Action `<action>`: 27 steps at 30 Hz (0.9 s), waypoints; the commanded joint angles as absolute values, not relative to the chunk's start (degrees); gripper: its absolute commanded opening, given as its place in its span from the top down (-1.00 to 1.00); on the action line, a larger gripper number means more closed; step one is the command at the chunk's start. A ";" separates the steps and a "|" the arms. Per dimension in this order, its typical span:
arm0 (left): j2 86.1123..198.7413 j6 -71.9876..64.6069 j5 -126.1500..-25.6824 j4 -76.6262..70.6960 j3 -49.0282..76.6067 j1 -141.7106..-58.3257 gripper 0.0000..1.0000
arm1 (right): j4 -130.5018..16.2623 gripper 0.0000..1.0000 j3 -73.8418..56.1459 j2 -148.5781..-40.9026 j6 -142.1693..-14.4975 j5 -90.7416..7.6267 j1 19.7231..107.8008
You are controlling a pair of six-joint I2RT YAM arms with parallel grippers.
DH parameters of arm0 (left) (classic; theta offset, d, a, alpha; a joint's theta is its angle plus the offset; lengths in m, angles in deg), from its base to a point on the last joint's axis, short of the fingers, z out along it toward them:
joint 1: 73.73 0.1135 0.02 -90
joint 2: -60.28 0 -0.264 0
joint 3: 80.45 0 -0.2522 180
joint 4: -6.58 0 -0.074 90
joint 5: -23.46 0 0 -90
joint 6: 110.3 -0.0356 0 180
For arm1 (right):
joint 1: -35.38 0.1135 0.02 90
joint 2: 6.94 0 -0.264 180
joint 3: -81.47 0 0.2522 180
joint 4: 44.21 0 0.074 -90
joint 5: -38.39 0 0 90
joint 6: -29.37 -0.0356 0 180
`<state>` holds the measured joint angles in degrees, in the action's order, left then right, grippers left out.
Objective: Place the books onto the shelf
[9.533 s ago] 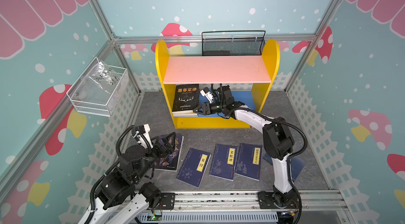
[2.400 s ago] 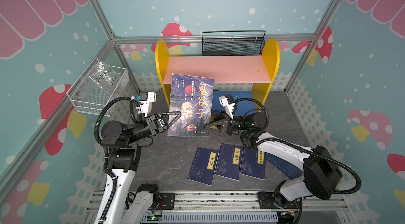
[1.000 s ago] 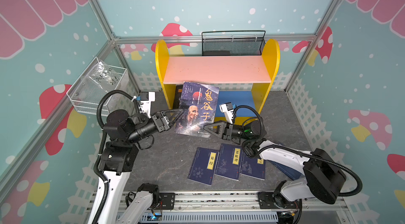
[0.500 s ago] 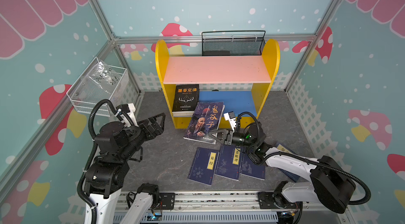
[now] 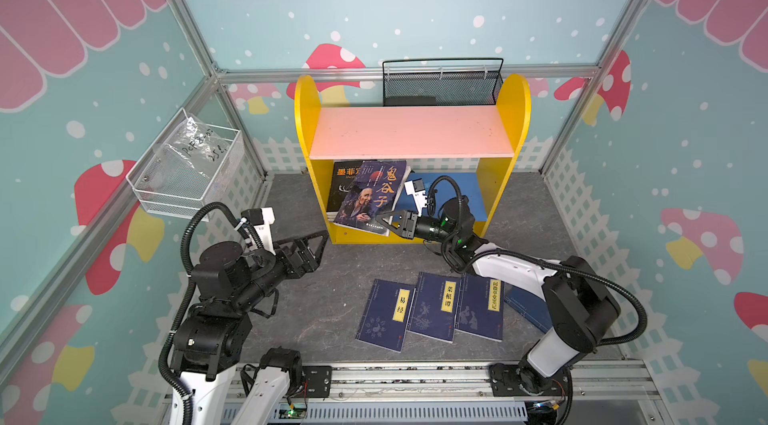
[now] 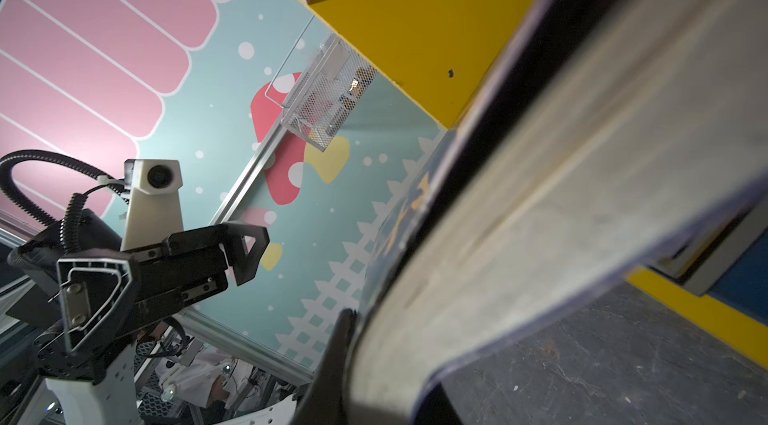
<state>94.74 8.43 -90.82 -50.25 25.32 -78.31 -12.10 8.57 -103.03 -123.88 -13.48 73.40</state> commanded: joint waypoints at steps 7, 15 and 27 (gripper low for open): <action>90.94 8.29 -98.83 -45.42 29.06 -78.39 -0.99 | -14.53 0.78 -5.43 -112.59 -118.84 -11.36 72.38; 91.11 7.84 -98.54 -45.62 30.07 -78.39 -0.99 | -19.23 0.76 -15.79 -120.50 -118.90 -4.86 70.64; 91.60 7.69 -97.13 -45.77 31.02 -78.39 -0.99 | -20.96 0.74 -23.42 -125.79 -118.81 1.58 67.49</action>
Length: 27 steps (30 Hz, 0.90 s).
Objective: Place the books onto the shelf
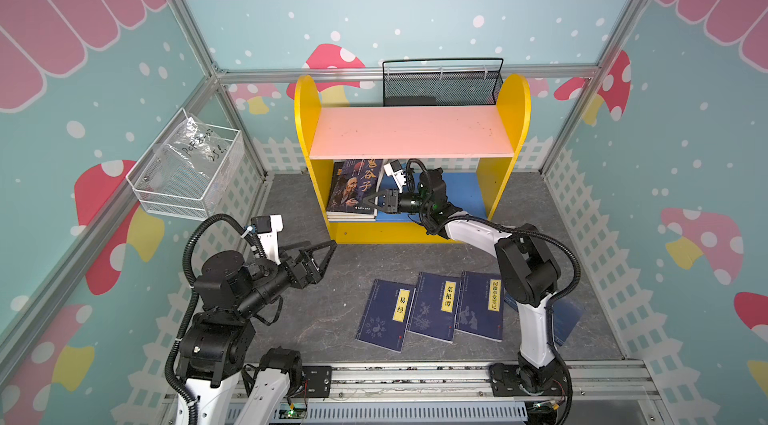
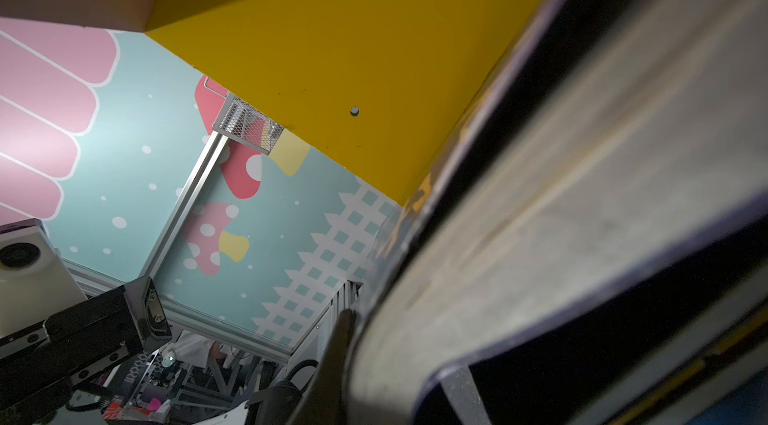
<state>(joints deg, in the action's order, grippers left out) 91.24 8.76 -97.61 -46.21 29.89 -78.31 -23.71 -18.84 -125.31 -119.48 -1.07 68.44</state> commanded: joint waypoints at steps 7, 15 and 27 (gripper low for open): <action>91.13 8.36 -97.04 -45.11 32.70 -78.39 -0.99 | -26.97 0.71 -29.11 -129.97 -117.23 2.58 67.26; 91.17 8.70 -97.22 -44.97 32.70 -78.39 -0.99 | -28.34 0.71 -32.41 -132.63 -117.38 2.18 66.99; 90.83 9.15 -96.60 -44.88 33.28 -78.39 -0.99 | -30.15 0.72 -35.26 -134.71 -117.28 3.13 66.73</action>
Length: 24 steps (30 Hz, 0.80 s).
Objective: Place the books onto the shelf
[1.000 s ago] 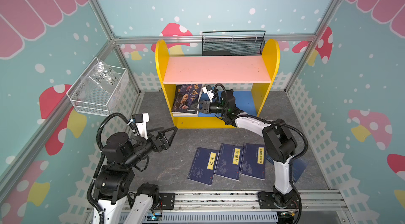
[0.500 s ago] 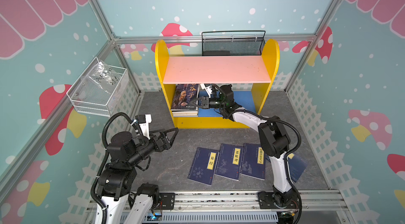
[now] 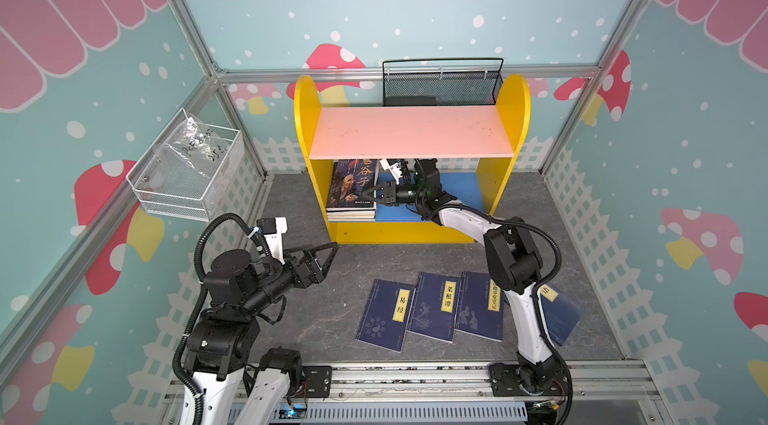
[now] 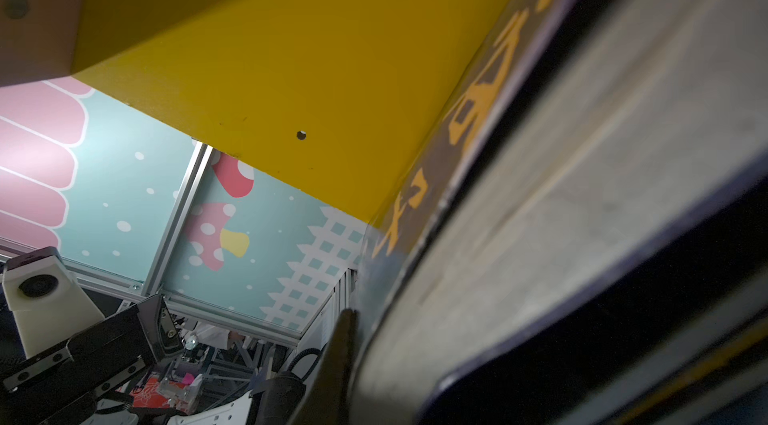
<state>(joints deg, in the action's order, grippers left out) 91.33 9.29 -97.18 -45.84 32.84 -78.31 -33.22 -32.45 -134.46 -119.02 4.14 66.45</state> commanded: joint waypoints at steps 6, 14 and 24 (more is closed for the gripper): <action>90.96 9.38 -96.50 -44.63 33.41 -78.39 -0.99 | -31.51 0.71 -36.27 -135.65 -117.40 4.35 66.74; 91.03 9.94 -96.07 -43.92 34.16 -78.39 -0.99 | -31.16 0.71 -37.43 -136.74 -118.20 6.84 66.78; 90.89 10.03 -95.64 -43.84 34.66 -78.39 -0.99 | -32.53 0.70 -43.80 -141.62 -118.73 9.83 66.50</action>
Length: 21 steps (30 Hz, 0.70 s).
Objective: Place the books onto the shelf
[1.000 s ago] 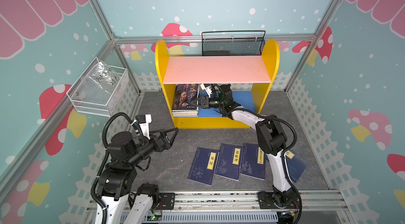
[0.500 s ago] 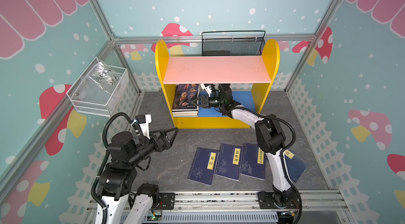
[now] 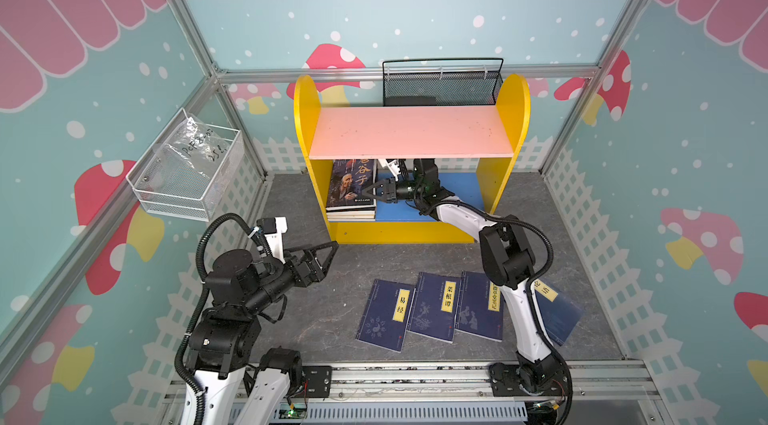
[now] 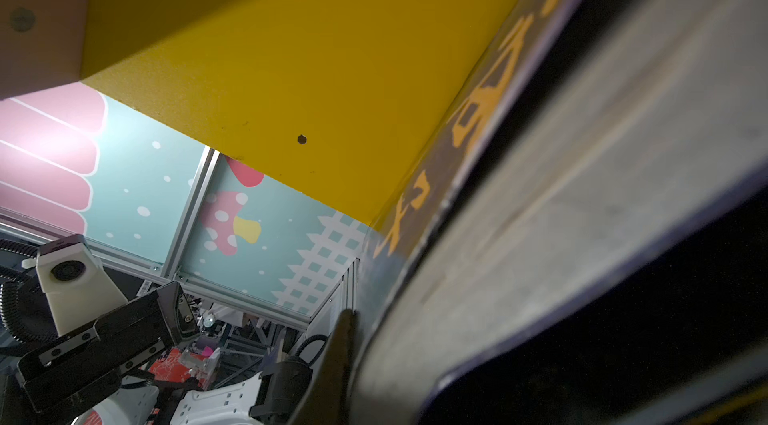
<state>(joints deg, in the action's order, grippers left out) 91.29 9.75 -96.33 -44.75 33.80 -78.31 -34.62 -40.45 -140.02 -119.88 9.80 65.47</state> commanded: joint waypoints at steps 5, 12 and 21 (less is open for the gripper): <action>90.87 9.94 -95.25 -43.92 34.81 -78.39 -0.99 | -32.98 0.69 -45.52 -143.41 -119.40 9.91 66.37; 91.04 9.85 -95.11 -43.97 34.98 -78.39 -0.99 | -34.41 0.70 -45.40 -143.39 -118.89 11.88 66.32; 91.34 10.37 -94.85 -43.01 35.95 -78.39 -0.99 | -34.30 0.70 -42.23 -140.21 -117.99 11.28 66.50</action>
<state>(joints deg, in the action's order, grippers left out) 91.31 9.94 -95.56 -44.29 35.07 -78.31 -35.97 -43.21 -141.98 -120.03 11.83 65.09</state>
